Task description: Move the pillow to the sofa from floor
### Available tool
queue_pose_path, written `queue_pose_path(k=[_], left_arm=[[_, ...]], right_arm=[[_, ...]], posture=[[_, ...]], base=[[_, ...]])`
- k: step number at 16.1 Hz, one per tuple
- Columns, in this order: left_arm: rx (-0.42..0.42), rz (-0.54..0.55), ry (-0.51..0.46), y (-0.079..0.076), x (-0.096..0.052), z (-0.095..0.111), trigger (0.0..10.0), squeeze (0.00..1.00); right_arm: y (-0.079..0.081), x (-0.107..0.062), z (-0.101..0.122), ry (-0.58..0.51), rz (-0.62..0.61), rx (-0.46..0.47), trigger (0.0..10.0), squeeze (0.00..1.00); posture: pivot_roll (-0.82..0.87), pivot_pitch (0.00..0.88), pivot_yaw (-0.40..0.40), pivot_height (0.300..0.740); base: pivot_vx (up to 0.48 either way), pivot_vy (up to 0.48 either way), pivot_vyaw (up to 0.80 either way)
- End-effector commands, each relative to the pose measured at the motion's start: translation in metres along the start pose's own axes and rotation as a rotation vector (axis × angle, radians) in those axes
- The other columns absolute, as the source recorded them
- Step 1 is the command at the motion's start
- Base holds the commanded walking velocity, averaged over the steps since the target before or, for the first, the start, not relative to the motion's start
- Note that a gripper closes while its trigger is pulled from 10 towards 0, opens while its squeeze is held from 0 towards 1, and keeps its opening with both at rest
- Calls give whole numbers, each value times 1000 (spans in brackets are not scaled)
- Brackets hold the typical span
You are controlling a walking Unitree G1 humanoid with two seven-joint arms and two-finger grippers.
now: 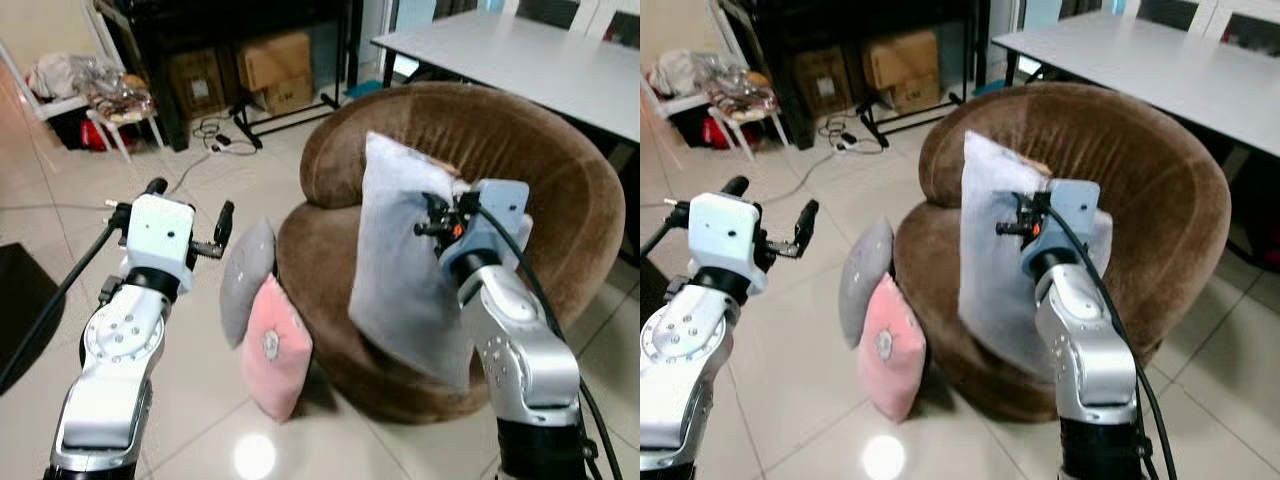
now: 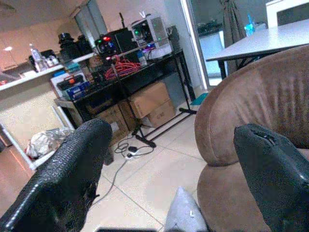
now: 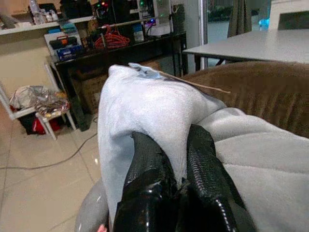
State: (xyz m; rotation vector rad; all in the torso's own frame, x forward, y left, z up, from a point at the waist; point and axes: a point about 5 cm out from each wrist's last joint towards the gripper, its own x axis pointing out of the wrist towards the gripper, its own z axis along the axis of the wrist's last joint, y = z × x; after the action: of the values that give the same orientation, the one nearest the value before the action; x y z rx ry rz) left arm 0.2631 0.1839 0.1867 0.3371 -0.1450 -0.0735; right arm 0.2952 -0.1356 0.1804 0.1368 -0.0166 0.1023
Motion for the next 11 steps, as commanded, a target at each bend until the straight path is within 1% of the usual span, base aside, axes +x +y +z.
queue_pose_path(k=[1,3,11], left_arm=[[1,2,-4,3,1,1,10000,0],[-1,1,-5,2,1,1,10000,0],[-2,-13,-9,1,3,1,10000,0]], right_arm=[[7,2,13,-65,34,3,10000,0],[7,2,13,-66,36,1,10000,0],[7,3,13,-73,27,-4,10000,0]], posture=[[-113,0,37,740],[-113,0,39,740],[-116,0,47,740]], base=[[259,0,-800],[259,0,-800],[271,0,0]])
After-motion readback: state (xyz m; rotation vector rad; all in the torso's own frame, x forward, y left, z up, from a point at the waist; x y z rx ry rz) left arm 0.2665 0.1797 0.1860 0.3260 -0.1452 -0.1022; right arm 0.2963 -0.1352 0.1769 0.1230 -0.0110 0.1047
